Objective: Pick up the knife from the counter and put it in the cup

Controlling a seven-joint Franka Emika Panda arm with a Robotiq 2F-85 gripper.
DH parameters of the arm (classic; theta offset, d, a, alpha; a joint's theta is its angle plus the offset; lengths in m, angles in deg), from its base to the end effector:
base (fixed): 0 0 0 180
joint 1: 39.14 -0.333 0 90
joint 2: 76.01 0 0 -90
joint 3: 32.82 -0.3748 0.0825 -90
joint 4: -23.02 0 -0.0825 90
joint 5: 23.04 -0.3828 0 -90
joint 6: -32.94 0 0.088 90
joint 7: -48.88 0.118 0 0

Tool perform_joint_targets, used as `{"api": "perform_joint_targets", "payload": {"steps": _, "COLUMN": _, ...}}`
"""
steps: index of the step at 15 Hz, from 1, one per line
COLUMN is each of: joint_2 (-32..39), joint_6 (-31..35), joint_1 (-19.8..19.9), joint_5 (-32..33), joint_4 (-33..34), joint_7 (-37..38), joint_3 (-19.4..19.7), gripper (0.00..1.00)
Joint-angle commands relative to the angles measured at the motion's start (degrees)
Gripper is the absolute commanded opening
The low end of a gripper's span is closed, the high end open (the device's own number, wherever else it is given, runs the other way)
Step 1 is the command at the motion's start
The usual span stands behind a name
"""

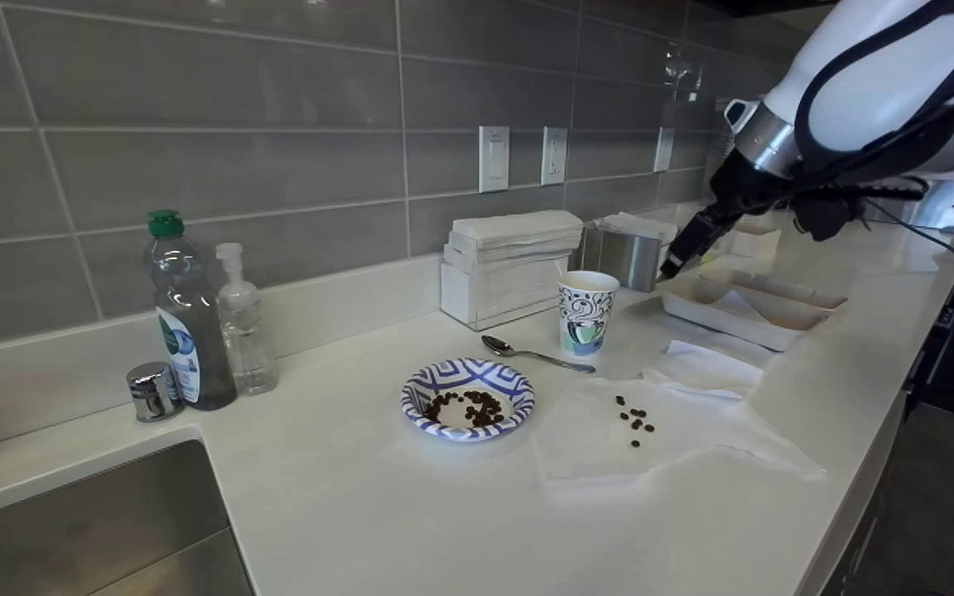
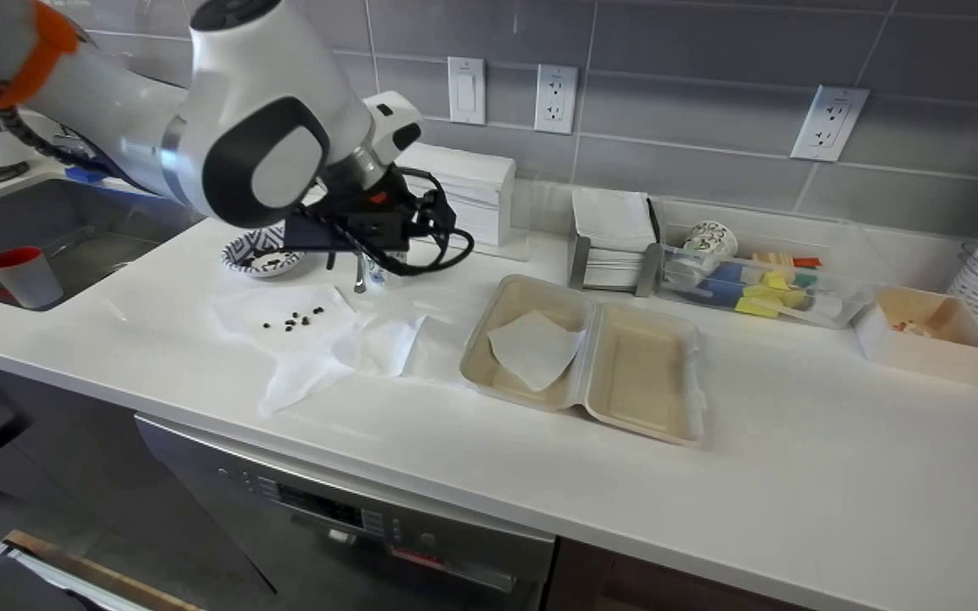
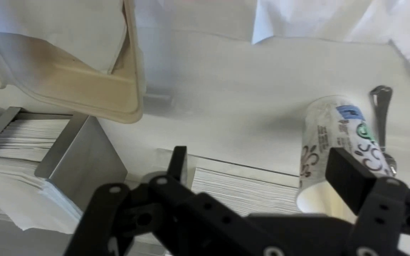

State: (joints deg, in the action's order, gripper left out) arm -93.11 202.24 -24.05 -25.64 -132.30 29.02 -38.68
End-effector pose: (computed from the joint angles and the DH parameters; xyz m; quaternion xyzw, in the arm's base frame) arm 0.4158 -0.0695 0.4287 0.9610 0.0708 0.2576 0.0720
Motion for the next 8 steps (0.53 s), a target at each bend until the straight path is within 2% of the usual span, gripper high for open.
{"api": "perform_joint_targets", "payload": {"steps": 1, "joint_2": -11.7, "joint_6": -15.9, "joint_1": -4.3, "joint_5": 5.7, "joint_4": -0.9, "joint_7": 8.6, "joint_3": -0.2, "gripper": 1.00}}
{"api": "perform_joint_targets", "payload": {"steps": 3, "joint_2": -13.1, "joint_6": -25.3, "joint_1": -7.4, "joint_5": 5.3, "joint_4": 1.8, "joint_7": 11.5, "joint_3": 0.7, "gripper": 1.00}}
{"api": "perform_joint_targets", "payload": {"steps": 5, "joint_2": -14.0, "joint_6": -35.2, "joint_1": -8.6, "joint_5": 5.1, "joint_4": 5.1, "joint_7": 15.1, "joint_3": 0.9, "gripper": 1.00}}
{"api": "perform_joint_targets", "payload": {"steps": 6, "joint_2": -14.4, "joint_6": -39.5, "joint_1": -11.0, "joint_5": 3.1, "joint_4": 7.2, "joint_7": 12.4, "joint_3": 3.4, "gripper": 1.00}}
{"api": "perform_joint_targets", "payload": {"steps": 7, "joint_2": -14.1, "joint_6": -33.3, "joint_1": -10.3, "joint_5": 5.6, "joint_4": 4.3, "joint_7": 13.7, "joint_3": 2.5, "gripper": 1.00}}
{"api": "perform_joint_targets", "payload": {"steps": 8, "joint_2": -14.6, "joint_6": -36.4, "joint_1": -11.1, "joint_5": 5.3, "joint_4": 5.7, "joint_7": 13.5, "joint_3": 3.2, "gripper": 1.00}}
